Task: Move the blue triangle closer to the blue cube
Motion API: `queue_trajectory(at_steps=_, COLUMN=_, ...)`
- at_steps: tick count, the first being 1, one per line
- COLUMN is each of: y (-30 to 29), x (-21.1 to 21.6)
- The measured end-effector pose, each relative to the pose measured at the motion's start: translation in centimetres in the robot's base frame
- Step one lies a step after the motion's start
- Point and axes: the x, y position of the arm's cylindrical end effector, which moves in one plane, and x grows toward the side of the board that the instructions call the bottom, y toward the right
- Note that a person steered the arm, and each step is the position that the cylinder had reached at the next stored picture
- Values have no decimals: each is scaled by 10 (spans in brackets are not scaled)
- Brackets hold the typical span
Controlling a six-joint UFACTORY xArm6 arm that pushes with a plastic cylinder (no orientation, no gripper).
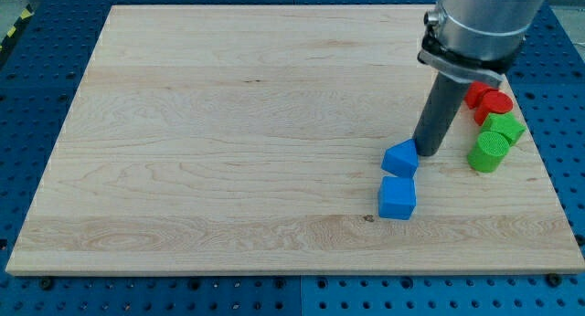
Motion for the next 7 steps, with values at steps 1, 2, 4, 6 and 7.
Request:
queue_trajectory(at_steps=1, y=-1, x=4)
queue_trajectory(at_steps=2, y=-2, x=18)
queue_trajectory(at_steps=4, y=-3, x=9)
queue_trajectory(at_steps=6, y=-22, x=6)
queue_trajectory(at_steps=7, y=-22, x=12)
